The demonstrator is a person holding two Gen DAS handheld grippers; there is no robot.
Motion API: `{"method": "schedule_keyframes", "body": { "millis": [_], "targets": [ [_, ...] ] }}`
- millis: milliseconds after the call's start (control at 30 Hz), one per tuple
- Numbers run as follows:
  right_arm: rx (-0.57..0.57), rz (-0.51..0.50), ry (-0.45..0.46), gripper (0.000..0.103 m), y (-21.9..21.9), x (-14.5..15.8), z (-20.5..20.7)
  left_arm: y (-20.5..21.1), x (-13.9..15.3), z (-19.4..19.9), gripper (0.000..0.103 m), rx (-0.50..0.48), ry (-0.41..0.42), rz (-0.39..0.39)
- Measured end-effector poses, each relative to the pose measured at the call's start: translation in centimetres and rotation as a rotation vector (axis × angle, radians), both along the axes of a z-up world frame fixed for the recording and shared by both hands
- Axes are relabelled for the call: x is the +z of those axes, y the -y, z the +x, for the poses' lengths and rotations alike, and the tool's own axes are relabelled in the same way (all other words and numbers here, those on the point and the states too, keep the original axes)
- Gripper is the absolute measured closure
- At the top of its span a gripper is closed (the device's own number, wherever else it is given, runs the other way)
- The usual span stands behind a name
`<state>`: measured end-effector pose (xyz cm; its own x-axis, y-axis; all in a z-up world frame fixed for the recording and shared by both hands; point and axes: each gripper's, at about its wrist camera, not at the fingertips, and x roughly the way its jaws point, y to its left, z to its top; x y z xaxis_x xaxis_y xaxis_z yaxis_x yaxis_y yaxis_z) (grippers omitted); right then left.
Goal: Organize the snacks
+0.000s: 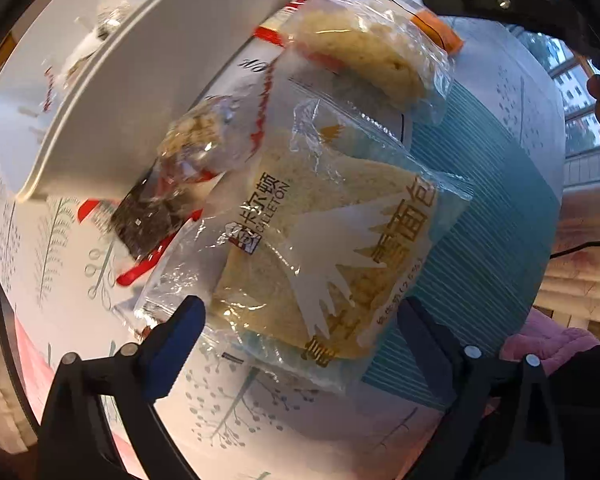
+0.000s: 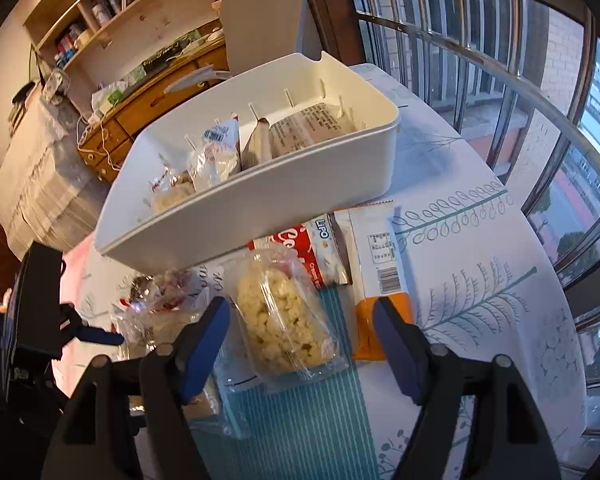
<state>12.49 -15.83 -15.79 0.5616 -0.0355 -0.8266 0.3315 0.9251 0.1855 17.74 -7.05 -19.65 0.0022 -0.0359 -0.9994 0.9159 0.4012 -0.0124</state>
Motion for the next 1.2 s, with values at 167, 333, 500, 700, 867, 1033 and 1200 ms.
{"method": "schedule_keyframes", "body": {
  "millis": [167,333,500,700,867,1033,1200],
  "targets": [
    [0.032,-0.04,-0.043,0.028,-1.0,-1.1,0.3,1.9,-1.0,-0.5,0.0,-0.041,0.024,0.011],
    [0.078,-0.092,-0.083,0.028,-1.7,-2.1,0.9,3.1,-1.7,-0.5,0.0,-0.048,0.018,0.001],
    [0.101,-0.101,-0.111,0.028,-1.9,-3.3,1.4,3.3,-2.3,-0.5,0.0,-0.056,0.02,-0.011],
    [0.108,-0.083,-0.125,0.028,-1.6,-4.0,2.1,3.0,-2.9,-0.6,0.0,-0.072,0.029,-0.014],
    [0.111,-0.066,-0.125,0.028,-1.5,-4.5,2.5,3.2,-3.4,-1.4,0.0,-0.089,0.056,-0.032],
    [0.135,-0.065,-0.147,0.03,-1.8,-5.0,3.3,2.1,-3.6,-2.7,0.0,-0.1,0.067,-0.074],
    [0.145,-0.077,-0.157,0.042,-2.3,-5.1,3.8,1.1,-3.9,-3.3,0.001,-0.108,0.079,-0.127]
  ]
}}
